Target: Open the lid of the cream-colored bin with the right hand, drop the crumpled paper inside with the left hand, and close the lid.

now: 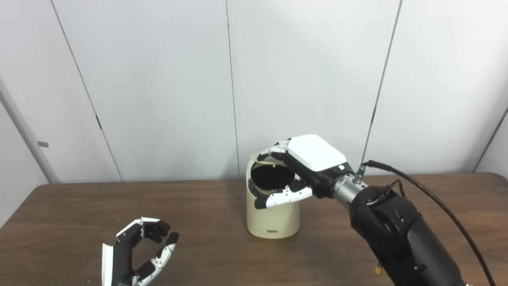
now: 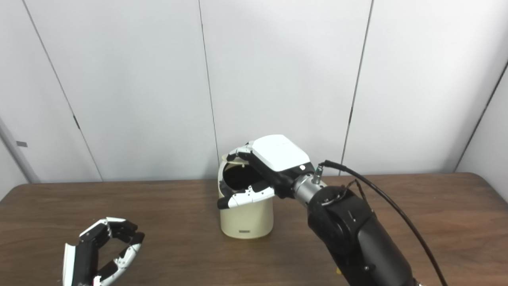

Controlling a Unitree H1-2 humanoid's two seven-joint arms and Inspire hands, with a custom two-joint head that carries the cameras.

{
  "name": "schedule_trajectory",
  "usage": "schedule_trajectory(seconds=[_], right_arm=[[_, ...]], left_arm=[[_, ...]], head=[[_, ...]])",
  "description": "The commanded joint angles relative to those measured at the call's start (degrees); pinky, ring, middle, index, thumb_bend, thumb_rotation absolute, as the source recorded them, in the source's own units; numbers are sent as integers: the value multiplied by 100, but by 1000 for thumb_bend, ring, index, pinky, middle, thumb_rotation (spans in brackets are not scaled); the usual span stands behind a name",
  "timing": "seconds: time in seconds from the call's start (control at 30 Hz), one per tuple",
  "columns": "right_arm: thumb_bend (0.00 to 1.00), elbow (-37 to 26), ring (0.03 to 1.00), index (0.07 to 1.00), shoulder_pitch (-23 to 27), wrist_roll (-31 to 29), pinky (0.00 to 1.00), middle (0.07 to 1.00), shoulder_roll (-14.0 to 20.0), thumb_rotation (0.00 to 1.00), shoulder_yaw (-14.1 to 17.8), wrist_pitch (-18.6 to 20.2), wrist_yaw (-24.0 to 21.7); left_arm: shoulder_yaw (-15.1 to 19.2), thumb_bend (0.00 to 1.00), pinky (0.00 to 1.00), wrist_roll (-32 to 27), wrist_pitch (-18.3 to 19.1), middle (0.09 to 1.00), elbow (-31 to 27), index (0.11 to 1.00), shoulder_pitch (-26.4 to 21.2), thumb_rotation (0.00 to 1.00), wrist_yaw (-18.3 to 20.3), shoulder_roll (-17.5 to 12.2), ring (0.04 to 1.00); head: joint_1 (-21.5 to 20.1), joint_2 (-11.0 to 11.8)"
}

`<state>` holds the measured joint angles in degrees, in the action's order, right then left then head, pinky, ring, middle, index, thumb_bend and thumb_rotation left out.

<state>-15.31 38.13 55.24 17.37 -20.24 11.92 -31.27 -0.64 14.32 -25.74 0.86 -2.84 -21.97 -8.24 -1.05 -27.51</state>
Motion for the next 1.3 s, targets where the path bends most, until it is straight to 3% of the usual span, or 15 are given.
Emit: schedule_trajectory(seconds=[0.0,0.2,0.87,1.27], right_arm=[[891,-165,870,776,131,-3,895,817,-21,937,111,7,43],[920,-187,862,771,30,48,890,811,-33,969,90,70,-30],[903,-261,823,739,-339,-71,852,771,-60,932,93,14,93],[892,-287,820,748,-525,8,853,772,-54,915,16,85,-41]], left_arm=[[-9,485,418,74,-116,525,-46,485,98,63,-11,53,491],[65,484,413,145,-113,523,-181,485,150,64,79,68,489],[356,483,423,-25,-63,530,-456,485,237,63,518,205,495],[511,483,407,25,-44,515,-547,485,266,63,706,319,483]], head=[[-11,-25],[-23,-112],[-43,-367],[-14,-398]])
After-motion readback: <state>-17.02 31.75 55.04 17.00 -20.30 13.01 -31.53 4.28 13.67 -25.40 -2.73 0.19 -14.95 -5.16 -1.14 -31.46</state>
